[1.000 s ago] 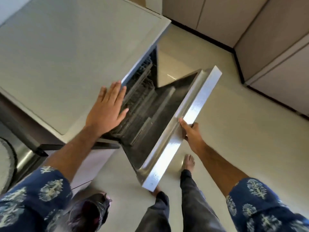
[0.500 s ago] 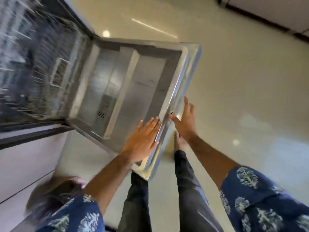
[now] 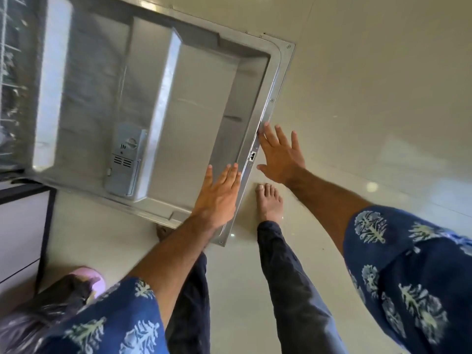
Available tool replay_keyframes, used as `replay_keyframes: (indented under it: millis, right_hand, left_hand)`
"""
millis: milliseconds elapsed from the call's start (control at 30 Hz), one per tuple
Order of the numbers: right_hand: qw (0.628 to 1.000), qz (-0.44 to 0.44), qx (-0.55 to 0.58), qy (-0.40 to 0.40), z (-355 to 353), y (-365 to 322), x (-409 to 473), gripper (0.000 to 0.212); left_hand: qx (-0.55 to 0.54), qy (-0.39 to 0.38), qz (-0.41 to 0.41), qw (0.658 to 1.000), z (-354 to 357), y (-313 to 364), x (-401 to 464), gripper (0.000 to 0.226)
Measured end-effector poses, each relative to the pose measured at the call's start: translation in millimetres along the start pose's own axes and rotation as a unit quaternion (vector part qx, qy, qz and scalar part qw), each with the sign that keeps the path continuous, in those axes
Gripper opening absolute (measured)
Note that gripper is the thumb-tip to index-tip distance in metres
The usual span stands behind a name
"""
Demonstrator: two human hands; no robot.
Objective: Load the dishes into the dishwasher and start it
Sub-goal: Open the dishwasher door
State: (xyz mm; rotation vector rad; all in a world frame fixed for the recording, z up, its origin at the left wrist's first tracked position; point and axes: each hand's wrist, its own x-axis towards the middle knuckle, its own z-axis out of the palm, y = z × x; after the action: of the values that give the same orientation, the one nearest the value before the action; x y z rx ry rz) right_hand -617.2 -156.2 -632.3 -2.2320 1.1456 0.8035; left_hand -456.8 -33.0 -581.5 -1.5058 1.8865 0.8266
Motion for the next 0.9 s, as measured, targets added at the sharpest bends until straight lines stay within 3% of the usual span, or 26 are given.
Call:
replay_keyframes:
  millis: [233, 400, 700, 900]
  right_hand:
    - [1.000, -0.003, 0.008, -0.013, 2, -2, 11, 0.096]
    - [0.999, -0.033, -0.020, 0.037, -50, -33, 1, 0.059]
    - [0.968, -0.165, 0.021, 0.189, -205, -204, -44, 0.076]
    - [0.938, -0.243, 0.033, 0.245, -308, -338, -80, 0.079]
  left_hand:
    - [-0.011, -0.015, -0.001, 1.000, 15, -9, 4, 0.088]
    - [-0.027, 0.061, -0.022, 0.998, -26, -45, -30, 0.080]
    - [0.009, 0.208, -0.163, 0.964, -130, -176, -212, 0.083]
    - [0.064, 0.288, -0.262, 0.919, -219, -267, -365, 0.079]
